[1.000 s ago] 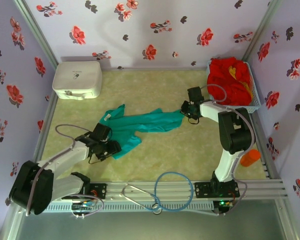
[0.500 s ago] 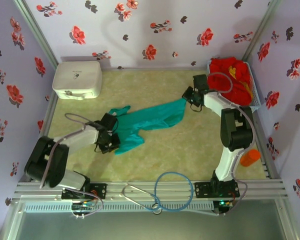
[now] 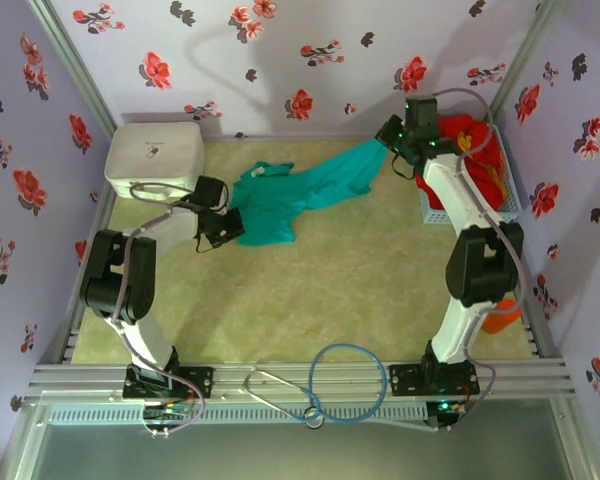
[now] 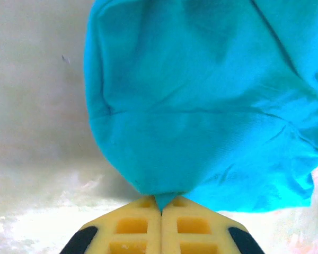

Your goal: Fold and stack the t-shirts

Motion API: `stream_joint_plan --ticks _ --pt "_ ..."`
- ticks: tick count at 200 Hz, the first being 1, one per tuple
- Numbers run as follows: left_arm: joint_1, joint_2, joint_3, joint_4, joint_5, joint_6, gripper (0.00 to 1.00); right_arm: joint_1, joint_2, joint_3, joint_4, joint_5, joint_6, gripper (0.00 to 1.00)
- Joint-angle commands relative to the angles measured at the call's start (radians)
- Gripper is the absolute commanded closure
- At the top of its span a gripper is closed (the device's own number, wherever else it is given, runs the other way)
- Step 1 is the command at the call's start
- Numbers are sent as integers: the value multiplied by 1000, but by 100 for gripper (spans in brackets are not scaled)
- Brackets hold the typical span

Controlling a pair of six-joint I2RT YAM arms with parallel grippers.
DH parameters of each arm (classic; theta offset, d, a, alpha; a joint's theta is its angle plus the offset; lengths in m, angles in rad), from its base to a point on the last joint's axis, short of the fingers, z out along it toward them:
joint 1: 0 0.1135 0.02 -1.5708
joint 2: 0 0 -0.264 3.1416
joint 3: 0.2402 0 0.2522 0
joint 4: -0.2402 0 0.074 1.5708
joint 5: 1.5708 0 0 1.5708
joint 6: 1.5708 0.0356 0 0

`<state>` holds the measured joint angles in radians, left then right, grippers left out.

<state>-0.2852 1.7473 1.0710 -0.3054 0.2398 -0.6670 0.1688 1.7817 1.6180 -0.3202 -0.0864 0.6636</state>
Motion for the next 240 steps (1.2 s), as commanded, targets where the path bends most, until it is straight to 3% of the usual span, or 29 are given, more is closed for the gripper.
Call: stream_joint_plan --ticks 1,39,84,149,203,240 --pt "22 -23 0 -36 30 55 100 16 -147 -171 -25 -27 -26 100" --pt "28 -95 -47 -90 36 70 100 131 -303 -498 -67 -36 13 100" --pt "79 -211 -99 -159 36 85 100 283 -426 -786 -79 56 115 100" --pt "122 -387 -104 -387 51 120 100 267 -505 -911 -164 184 133 100" --pt "234 -539 -117 -550 79 151 100 111 -595 -1021 -122 120 171 100" --pt "242 -567 -205 -583 85 129 100 104 -640 -1034 -137 147 161 100"
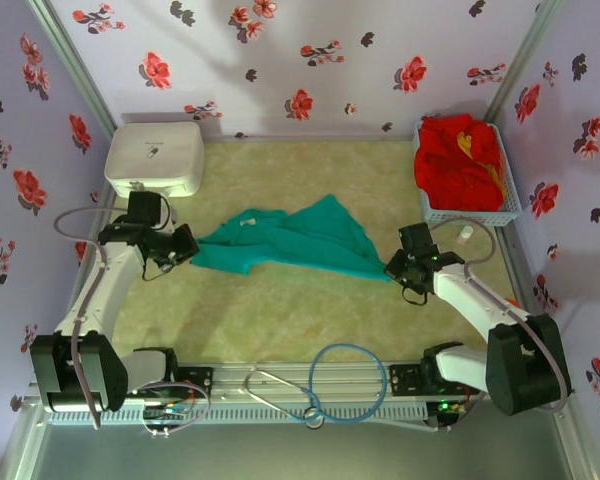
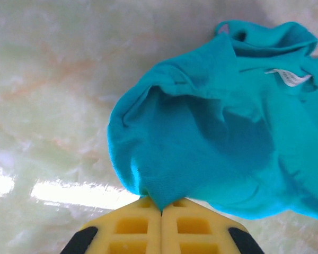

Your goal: Fold and stack the t-shirts

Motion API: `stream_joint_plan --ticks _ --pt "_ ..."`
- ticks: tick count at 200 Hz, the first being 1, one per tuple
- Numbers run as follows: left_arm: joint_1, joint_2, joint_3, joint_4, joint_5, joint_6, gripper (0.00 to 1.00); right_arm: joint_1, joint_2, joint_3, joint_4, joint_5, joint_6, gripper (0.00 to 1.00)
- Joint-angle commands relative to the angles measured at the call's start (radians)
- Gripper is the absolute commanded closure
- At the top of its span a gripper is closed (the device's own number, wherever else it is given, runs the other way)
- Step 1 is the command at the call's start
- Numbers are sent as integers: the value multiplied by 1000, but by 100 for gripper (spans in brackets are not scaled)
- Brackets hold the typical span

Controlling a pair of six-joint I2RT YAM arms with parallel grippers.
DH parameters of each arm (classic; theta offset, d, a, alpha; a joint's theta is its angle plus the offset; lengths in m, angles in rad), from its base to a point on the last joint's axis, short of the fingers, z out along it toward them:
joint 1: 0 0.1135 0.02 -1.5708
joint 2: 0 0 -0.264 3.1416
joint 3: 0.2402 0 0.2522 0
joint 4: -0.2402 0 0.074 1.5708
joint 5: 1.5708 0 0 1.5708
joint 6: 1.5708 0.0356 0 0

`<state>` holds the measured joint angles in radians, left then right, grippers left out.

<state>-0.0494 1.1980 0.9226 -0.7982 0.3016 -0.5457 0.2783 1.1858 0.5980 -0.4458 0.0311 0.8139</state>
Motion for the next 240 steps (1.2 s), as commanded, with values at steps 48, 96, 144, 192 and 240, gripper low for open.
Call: stream_joint_plan --ticks 48,96,144,192,240 --pt "-11 -75 -124 -111 19 -43 80 -6 -60 0 -40 38 -45 68" --pt "-27 -6 1 -70 -19 26 48 -4 36 118 66 -16 -144 17" --pt "-201 142 199 91 -161 136 42 -4 221 266 111 -114 -216 5" --pt "-403 428 485 75 -267 263 39 -6 377 396 127 -171 -270 5" --pt "-533 716 735 34 -374 368 38 -8 487 506 108 -209 -277 7"
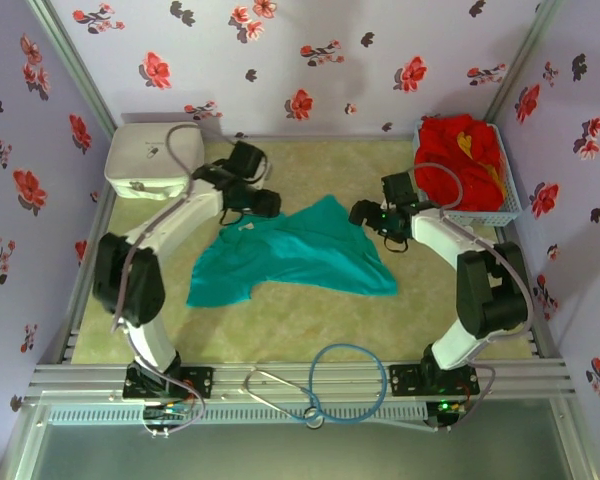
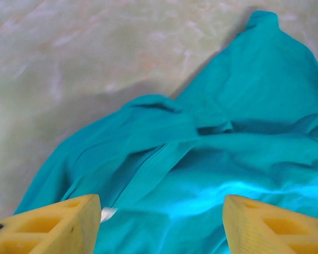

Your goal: Fold and stack the t-shirts

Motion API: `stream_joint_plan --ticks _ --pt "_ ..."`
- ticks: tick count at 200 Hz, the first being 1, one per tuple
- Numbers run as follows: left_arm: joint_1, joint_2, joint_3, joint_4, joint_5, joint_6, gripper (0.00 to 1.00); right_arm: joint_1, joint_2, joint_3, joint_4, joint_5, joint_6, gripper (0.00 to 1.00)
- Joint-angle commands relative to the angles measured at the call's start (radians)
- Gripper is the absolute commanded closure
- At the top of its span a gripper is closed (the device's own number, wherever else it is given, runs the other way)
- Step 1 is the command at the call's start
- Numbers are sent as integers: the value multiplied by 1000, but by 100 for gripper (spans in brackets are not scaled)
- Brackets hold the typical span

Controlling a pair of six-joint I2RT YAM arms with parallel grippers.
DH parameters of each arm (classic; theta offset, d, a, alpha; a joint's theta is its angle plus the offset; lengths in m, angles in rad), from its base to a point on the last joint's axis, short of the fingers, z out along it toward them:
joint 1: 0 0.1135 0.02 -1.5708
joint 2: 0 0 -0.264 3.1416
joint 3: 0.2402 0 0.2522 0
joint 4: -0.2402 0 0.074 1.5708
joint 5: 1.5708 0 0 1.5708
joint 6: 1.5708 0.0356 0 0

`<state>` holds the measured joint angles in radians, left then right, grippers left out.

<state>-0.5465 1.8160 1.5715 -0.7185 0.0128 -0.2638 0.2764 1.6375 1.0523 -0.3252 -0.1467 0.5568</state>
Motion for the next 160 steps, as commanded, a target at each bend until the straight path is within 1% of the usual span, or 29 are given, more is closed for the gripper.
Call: stream_joint_plan --ticks 1,24,52,75,91,104,123,146,160 --pt "-39 103 90 -47 -87 89 38 -7 36 53 -12 -31 -19 7" --pt "-76 198 154 -56 -138 129 38 -11 81 84 -21 -48 -3 7" --pt "-103 303 228 -78 -154 142 37 -10 135 120 -12 -70 10 8" --pt "-104 363 258 -106 -208 131 41 -11 186 160 3 -82 4 9" --pt "-101 385 263 -115 -225 130 47 -10 249 252 -53 -118 -32 11" --pt "-99 385 257 -113 -231 125 54 -5 282 294 -51 -99 -54 11" --pt "-97 374 237 -104 -234 125 66 -1 333 354 -31 -82 -86 11" --pt "-90 369 228 -114 -233 120 78 4 459 526 -140 -120 -117 13" --pt "-87 359 222 -122 -234 114 85 20 511 592 -169 -138 -137 14"
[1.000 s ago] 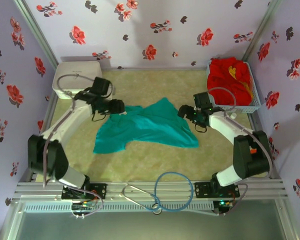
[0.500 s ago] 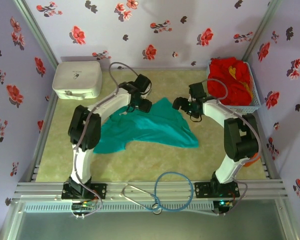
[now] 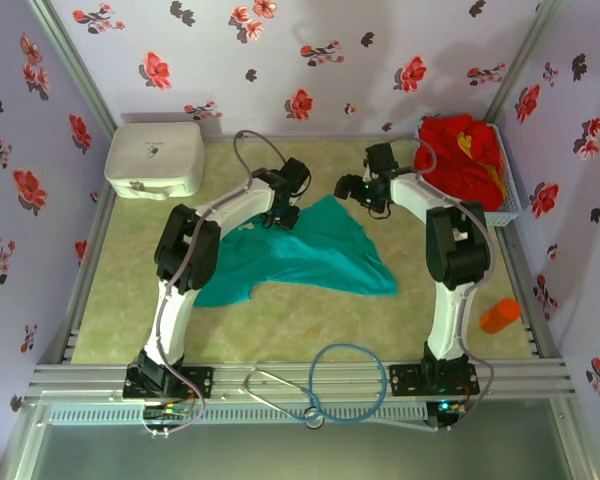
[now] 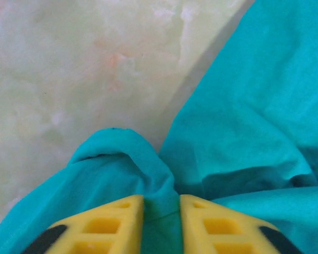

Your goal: Fold and stack the t-shirts

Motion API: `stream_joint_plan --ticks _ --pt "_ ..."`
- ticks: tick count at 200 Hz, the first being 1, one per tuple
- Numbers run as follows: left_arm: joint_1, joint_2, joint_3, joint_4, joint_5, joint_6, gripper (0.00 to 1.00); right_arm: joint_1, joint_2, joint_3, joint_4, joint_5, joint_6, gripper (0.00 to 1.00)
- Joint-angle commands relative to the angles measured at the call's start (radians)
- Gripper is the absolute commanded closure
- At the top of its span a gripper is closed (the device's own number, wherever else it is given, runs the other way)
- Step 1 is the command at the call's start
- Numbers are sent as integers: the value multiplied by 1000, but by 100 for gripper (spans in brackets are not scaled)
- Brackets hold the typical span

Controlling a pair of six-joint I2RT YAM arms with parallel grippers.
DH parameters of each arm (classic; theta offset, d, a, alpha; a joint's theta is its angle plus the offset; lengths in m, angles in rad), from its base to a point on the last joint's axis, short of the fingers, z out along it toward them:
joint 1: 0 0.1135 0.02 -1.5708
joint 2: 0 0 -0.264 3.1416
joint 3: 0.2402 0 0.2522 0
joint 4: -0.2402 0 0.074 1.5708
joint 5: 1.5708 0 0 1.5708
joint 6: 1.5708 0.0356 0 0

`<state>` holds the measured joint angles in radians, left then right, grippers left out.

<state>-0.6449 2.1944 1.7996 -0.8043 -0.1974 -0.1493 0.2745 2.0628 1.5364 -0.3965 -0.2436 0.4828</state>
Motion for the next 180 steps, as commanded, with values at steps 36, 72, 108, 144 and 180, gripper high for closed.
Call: stream_joint_plan --ticks 36,72,108,144,180 --pt "20 -85 -59 -14 -23 -10 97 92 187 243 -193 30 -140 15" --pt "34 -132 -95 -10 -23 -19 100 111 249 282 -212 40 -148 24" --pt "50 -184 -122 -1 -21 -22 100 112 260 302 -186 34 -143 72" --pt "112 -250 -134 -7 6 -35 100 107 231 335 -204 57 -156 100" --pt "187 -375 -167 24 45 -34 100 60 123 309 -170 91 -110 100"
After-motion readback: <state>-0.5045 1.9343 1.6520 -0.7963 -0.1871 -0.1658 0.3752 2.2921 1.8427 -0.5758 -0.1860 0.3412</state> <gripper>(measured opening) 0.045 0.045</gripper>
